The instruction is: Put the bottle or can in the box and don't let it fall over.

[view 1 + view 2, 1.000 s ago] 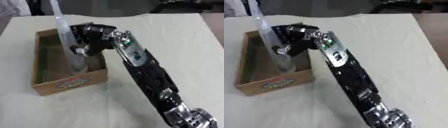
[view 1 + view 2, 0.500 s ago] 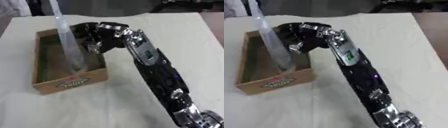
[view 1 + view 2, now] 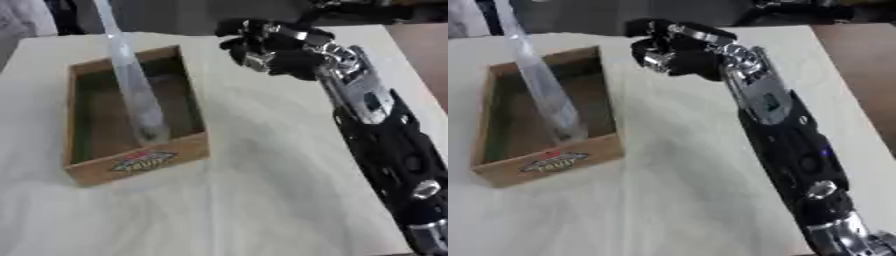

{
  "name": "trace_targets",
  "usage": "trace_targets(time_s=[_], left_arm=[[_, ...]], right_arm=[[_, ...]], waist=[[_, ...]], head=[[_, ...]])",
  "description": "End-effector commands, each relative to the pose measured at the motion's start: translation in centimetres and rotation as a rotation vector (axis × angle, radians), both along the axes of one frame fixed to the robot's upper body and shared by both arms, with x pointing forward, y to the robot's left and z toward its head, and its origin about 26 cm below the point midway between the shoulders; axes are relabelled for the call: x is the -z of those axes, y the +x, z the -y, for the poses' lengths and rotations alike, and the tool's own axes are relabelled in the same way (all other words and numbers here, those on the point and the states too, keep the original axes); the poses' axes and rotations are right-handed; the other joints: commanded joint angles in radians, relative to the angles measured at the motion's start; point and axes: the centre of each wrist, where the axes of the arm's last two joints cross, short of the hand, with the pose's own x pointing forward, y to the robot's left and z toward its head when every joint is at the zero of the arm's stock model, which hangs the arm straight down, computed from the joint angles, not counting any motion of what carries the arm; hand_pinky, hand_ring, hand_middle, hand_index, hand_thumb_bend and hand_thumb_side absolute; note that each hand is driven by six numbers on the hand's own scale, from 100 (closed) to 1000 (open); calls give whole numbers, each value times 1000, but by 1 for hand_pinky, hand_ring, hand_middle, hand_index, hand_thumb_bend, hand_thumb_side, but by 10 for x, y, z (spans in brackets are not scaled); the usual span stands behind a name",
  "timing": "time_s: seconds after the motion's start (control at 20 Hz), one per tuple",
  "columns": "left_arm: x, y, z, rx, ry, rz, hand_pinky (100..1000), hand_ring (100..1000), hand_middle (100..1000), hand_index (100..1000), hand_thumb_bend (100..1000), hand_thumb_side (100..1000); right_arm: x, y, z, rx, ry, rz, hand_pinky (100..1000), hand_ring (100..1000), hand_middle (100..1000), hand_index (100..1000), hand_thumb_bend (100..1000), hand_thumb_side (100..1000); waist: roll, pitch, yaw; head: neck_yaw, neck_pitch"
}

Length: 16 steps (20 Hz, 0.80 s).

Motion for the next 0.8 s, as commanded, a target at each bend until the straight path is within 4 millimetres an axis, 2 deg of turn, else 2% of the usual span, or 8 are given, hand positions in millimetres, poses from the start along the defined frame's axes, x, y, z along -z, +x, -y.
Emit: trace_targets(time_s=[0.05,0.15,0.2,0.25,0.5,0.65,0.8], left_arm=[[-12,-3,-5,-6,44,32,1000,1000,1000,694,100,672],[-13,-3,-5,-4,49,31,1000,1000,1000,697,100,672],[-13,-3,-5,-4,51,28,1000,1000,1000,697,100,672],[-12,-3,-5,-5,52,23,1000,1000,1000,698,100,672],[-14,-2,-5,-7,56,19,1000,1000,1000,699,100,672],[-16,-1,-4,-1,52,24,1000,1000,1000,701,100,672],[-19,0,-2,8,49,31,1000,1000,1000,701,100,672]], right_arm=[[-23,-16,21,29,61,111,1000,1000,1000,982,100,527],[-23,-26,33,49,115,150,1000,1000,1000,955,100,527],[-22,-30,39,63,145,160,992,1000,1000,897,100,527],[-20,-35,45,79,179,162,988,1000,1000,880,100,529],[-7,-64,73,165,363,175,980,1000,1000,895,100,538],[-5,-84,77,217,518,189,978,1000,1000,900,100,541],[-3,-96,74,252,581,198,982,1000,1000,864,100,545]], waist=[[2,-25,-12],[1,-27,-27],[0,-28,-34],[-2,-27,-43],[-4,-29,-64],[-4,-30,-65],[-4,-31,-67]], head=[[27,12],[43,19],[51,23],[64,26],[112,42],[126,45],[130,45]])
